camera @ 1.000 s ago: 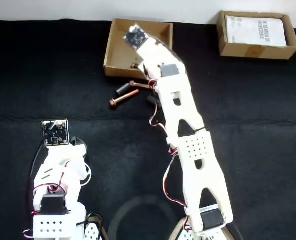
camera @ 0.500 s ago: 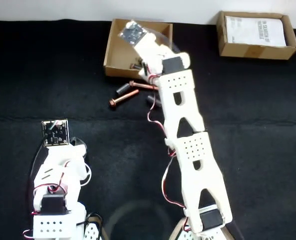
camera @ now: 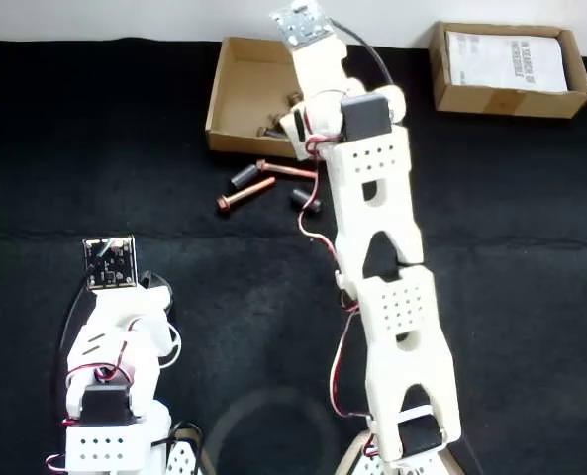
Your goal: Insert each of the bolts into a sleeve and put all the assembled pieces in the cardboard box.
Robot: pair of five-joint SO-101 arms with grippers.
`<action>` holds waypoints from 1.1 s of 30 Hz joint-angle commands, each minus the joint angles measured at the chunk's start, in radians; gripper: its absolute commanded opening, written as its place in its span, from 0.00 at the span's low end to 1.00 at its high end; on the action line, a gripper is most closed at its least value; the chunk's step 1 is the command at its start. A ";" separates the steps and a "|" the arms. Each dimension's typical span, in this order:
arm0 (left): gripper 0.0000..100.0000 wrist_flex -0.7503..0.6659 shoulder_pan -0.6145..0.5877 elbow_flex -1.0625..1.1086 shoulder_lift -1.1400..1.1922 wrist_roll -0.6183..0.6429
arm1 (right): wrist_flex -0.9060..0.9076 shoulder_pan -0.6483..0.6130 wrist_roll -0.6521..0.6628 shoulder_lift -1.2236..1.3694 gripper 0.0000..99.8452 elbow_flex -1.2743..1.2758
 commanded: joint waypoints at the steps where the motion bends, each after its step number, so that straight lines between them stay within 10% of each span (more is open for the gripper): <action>1: 0.02 0.005 -0.013 0.016 -0.004 -0.008 | 0.010 -0.041 -0.003 -0.170 0.21 0.285; 33: 0.02 0.006 -0.050 0.016 -0.010 -0.008 | -0.231 -0.027 0.522 0.015 0.21 0.638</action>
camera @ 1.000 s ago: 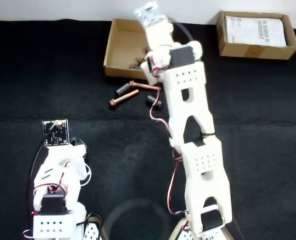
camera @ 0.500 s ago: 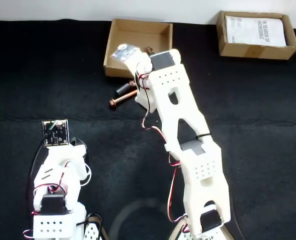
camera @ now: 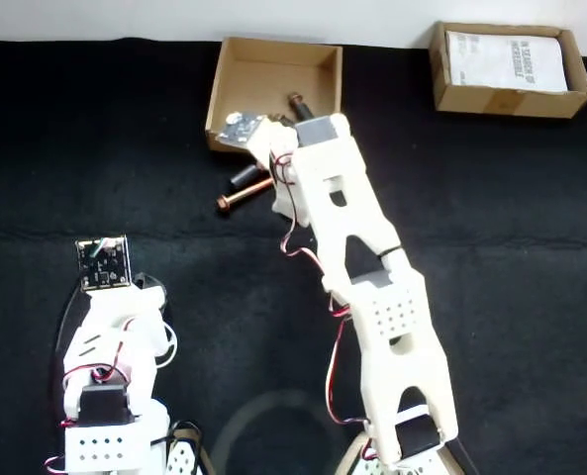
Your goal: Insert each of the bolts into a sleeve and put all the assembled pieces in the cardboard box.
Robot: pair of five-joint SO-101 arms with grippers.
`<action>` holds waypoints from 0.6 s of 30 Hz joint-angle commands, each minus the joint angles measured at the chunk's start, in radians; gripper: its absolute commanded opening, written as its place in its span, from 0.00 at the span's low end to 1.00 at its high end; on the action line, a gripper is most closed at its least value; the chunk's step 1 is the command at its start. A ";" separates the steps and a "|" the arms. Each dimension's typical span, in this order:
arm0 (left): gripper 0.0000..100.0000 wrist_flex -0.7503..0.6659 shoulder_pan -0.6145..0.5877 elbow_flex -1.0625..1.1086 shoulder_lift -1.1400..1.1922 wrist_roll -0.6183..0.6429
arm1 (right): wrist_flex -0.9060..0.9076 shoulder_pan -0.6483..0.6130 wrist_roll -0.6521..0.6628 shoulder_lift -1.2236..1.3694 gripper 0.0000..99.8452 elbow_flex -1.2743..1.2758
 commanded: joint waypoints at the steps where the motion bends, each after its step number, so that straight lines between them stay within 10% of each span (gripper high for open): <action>1: 0.02 -0.003 -0.013 0.016 -0.010 -0.008 | -0.041 0.033 0.015 0.012 0.21 -0.004; 18: 0.02 -0.003 -0.016 0.016 -0.010 -0.008 | -0.186 0.070 0.009 0.137 0.20 -0.004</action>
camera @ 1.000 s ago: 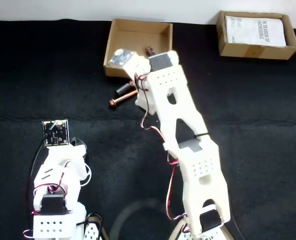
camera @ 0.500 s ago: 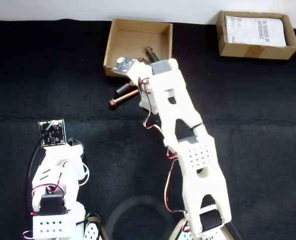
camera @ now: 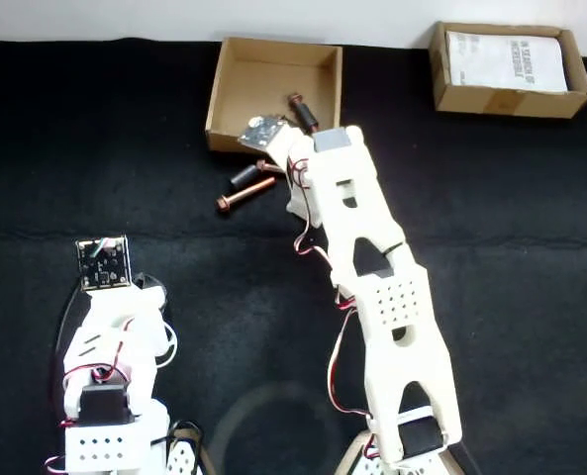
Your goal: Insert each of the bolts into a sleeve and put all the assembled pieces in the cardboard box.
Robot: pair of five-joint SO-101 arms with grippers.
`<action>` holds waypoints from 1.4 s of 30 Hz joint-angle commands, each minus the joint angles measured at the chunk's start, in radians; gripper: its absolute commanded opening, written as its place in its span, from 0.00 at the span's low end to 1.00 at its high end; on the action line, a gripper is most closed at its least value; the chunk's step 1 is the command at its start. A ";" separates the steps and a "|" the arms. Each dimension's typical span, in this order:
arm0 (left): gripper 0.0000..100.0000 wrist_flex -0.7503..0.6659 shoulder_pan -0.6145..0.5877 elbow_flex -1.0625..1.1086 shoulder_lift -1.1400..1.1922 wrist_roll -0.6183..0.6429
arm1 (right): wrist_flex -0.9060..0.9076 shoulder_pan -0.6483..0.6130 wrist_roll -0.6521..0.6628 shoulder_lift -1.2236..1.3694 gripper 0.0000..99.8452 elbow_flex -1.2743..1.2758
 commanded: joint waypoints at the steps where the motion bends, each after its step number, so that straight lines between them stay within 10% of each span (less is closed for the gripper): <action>1: 0.02 -0.003 -0.016 0.016 -0.010 -0.008 | -0.058 0.001 0.009 0.004 0.20 -0.001; 16: 0.02 -0.003 -0.016 0.016 -0.010 -0.008 | -0.163 -0.064 0.009 0.007 0.20 0.002; 28: 0.02 -0.003 -0.015 0.016 -0.010 -0.008 | -0.166 -0.051 0.009 0.039 0.01 -0.001; 42: 0.02 0.005 0.033 0.016 -0.002 -0.006 | -0.002 0.027 -0.106 -0.404 0.01 -0.001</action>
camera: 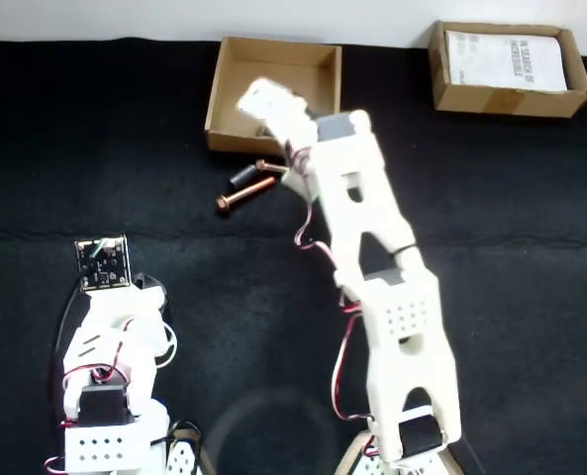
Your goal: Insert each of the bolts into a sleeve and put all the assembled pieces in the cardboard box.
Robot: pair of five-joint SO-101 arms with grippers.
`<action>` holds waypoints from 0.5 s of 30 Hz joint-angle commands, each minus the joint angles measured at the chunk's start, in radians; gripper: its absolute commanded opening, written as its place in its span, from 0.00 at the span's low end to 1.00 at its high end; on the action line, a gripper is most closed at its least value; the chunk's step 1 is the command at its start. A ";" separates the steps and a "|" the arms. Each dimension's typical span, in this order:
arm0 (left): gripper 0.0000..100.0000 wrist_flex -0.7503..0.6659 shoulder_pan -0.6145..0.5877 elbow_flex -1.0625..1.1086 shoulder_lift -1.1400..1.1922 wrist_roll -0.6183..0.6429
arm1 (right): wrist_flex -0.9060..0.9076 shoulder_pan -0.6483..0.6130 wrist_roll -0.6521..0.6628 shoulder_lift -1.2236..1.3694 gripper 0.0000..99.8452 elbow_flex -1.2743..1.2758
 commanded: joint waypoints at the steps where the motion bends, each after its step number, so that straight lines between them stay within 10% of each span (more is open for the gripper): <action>1: 0.02 0.006 0.048 0.016 -0.002 -0.006 | 0.065 0.035 -0.020 -0.211 0.01 -0.013; 15: 0.02 0.258 -0.104 -0.039 -0.007 -0.002 | 0.397 0.225 -0.276 -0.676 0.01 0.001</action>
